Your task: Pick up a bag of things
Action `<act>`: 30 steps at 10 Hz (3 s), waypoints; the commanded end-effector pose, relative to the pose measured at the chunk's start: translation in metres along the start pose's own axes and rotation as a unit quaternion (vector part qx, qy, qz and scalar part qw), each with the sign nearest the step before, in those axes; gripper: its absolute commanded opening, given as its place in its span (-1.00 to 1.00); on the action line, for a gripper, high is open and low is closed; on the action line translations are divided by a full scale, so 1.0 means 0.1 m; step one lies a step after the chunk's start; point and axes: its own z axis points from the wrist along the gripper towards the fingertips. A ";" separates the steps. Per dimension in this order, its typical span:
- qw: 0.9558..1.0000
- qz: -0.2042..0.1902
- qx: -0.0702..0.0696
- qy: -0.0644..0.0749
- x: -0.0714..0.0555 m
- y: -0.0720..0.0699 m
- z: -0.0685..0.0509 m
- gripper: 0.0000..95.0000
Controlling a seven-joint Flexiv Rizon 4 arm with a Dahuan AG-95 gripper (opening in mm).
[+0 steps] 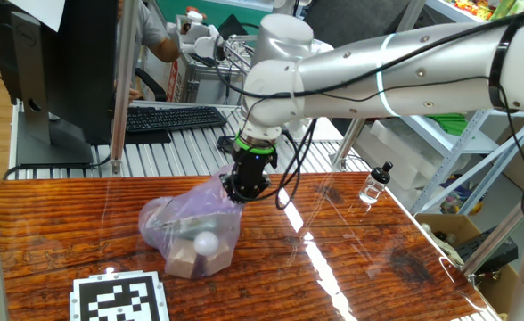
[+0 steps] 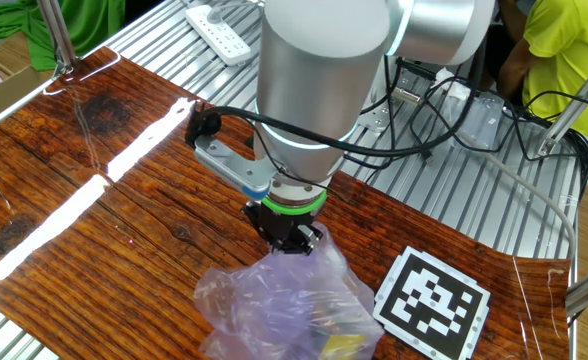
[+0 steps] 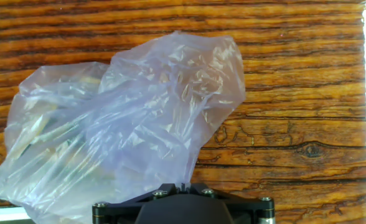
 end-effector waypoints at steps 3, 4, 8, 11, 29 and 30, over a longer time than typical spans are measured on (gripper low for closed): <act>1.000 0.001 0.005 0.009 0.00 0.02 -0.08 -1.00; 1.000 0.002 0.007 0.011 0.00 0.02 -0.11 -1.00; 1.000 0.002 0.012 0.023 0.00 0.02 -0.24 -1.00; 0.999 0.000 0.017 0.030 0.02 0.00 -0.36 -1.00; 0.998 0.003 0.043 0.055 0.21 -0.12 -0.88 -1.00; 0.997 0.003 0.044 0.055 0.22 -0.13 -0.90 -1.00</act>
